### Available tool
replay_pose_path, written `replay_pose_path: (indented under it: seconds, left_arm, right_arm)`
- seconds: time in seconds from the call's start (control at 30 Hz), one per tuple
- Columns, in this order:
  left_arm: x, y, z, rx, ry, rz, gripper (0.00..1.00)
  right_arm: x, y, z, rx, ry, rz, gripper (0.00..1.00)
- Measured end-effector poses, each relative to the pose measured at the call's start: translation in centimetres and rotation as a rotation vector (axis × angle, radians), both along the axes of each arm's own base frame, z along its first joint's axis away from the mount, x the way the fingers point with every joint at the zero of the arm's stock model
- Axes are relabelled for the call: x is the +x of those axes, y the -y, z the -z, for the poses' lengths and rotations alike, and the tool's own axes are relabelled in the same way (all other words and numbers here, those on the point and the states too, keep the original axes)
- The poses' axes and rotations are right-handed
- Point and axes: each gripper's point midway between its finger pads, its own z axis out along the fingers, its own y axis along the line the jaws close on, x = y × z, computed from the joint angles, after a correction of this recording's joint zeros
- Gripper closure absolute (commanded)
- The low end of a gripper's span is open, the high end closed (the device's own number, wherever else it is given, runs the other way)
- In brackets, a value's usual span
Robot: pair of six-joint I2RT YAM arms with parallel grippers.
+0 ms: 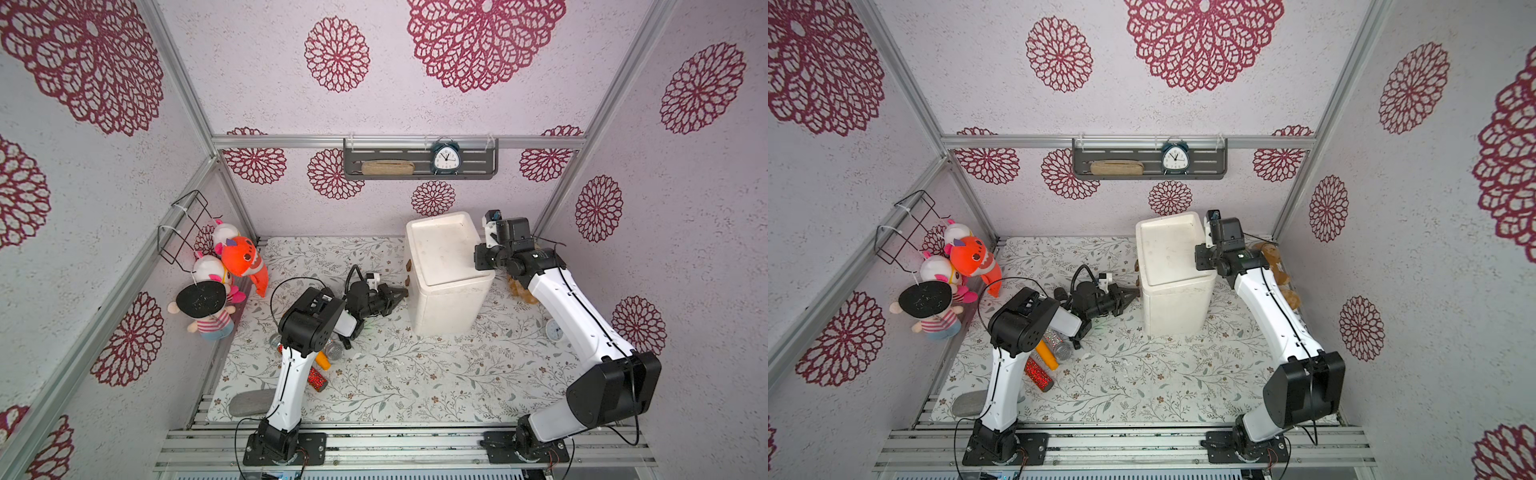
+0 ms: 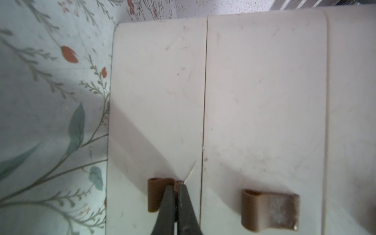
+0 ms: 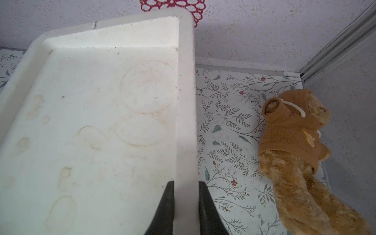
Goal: Take the microphone out of the drawer
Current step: Open the drawer in the storage box.
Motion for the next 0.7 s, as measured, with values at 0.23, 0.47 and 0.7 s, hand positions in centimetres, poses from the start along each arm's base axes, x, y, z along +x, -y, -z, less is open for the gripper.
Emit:
replay_pose_path:
  seconds: [0.23,0.47,0.7]
  left_arm:
    - [-0.2,-0.1,-0.2,0.052,-0.015,0.004,1.0]
    - [-0.6,-0.6,-0.6,0.181,-0.037,0.022,1.0]
    - [-1.0,-1.3,-0.6,0.273,-0.065,0.054,1.0]
  right_arm:
    - [0.0,0.1,0.0,-0.007,0.002,0.007,1.0]
    - [0.0,0.3,0.0,-0.025,0.002,0.02,1.0]
    - [-0.3,0.5,-0.1,-0.027,0.0,0.019,1.0]
